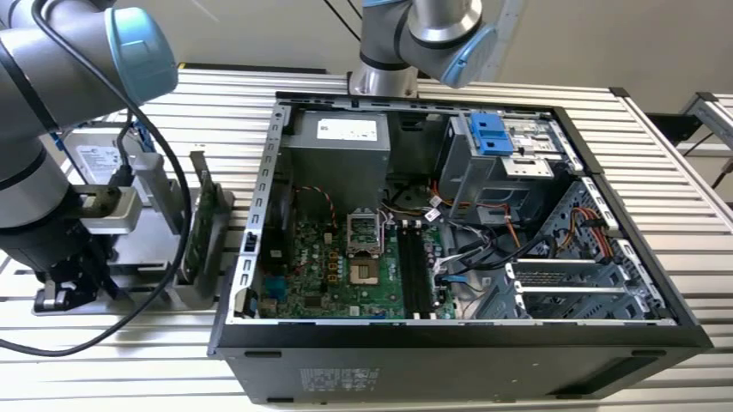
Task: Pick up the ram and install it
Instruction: 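Pick up the ram and move it above insertion slot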
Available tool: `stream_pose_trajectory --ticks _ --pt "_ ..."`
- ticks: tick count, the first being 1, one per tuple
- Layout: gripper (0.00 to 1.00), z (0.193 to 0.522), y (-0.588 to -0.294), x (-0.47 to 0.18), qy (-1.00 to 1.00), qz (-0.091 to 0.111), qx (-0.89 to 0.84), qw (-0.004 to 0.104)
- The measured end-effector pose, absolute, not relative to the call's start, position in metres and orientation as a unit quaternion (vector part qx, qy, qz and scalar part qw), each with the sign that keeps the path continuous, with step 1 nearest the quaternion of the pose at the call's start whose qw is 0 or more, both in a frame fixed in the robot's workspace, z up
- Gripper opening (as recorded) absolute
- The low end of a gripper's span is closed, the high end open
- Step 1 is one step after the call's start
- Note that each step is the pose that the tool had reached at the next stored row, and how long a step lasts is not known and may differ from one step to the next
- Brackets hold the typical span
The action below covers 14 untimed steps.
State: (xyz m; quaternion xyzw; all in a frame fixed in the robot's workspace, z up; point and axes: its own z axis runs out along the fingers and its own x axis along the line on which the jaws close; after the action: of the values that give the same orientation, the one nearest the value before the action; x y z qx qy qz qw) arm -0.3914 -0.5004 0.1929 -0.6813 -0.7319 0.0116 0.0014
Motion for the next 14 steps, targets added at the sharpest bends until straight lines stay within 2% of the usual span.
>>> stream_pose_trajectory --ticks 14 --pt "0.00 0.207 -0.500 -0.391 -0.732 0.012 -0.681 0.001"
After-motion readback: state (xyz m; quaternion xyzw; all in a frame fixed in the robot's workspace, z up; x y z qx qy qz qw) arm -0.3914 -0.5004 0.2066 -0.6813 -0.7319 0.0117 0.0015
